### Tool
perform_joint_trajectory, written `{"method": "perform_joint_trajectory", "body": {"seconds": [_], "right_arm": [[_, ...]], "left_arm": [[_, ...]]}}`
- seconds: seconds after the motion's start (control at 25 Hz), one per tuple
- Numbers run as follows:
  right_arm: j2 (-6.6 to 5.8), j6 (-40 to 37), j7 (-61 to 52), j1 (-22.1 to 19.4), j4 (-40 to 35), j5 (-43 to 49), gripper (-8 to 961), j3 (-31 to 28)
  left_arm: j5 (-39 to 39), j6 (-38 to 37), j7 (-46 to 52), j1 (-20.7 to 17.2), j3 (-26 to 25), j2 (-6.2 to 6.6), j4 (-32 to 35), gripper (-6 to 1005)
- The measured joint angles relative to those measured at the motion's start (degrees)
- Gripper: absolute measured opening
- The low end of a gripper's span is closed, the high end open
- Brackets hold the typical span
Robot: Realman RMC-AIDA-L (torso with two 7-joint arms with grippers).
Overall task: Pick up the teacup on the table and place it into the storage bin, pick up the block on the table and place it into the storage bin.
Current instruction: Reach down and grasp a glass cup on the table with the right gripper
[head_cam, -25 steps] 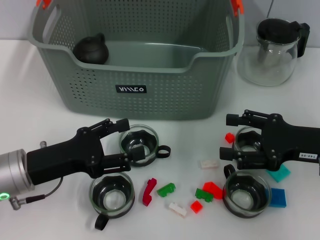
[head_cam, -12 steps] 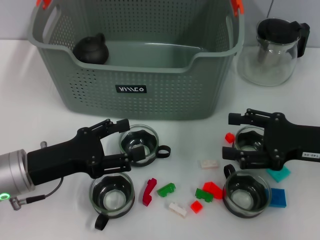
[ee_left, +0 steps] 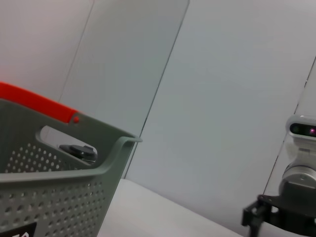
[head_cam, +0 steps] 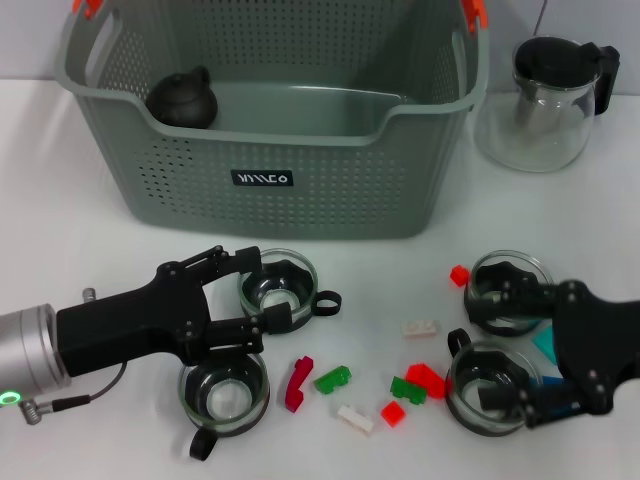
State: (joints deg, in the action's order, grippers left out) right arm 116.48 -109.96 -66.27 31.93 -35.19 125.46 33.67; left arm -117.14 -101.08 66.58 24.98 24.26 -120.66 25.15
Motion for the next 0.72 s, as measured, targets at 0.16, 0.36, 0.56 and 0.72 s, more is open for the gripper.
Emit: {"method": "perform_joint_trajectory", "body": {"seconds": [0.16, 0.36, 0.56, 0.72], "right_arm": [[0.44, -0.7, -3.2, 0.7, -4.6, 5.5, 917, 1.4], [0.66, -1.0, -6.8, 1.1, -9.5, 7.0, 917, 4.5], [0.78, -1.4, -10.8, 1.1, -15.1, 7.3, 916, 10.1], [1.31, -1.3, -13.5, 1.9, -17.2, 9.2, 916, 13.6]], "left_arm": [[-0.1, 0.0, 0.0, 0.0, 0.0, -0.08, -0.1, 947], [-0.1, 0.2, 0.0, -0.1, -0.2, -0.11, -0.1, 947], [-0.1, 0.9, 0.0, -0.1, -0.3, -0.16, -0.1, 947], [0.1, 1.1, 0.1, 0.0, -0.4, -0.40, -0.1, 947]]}}
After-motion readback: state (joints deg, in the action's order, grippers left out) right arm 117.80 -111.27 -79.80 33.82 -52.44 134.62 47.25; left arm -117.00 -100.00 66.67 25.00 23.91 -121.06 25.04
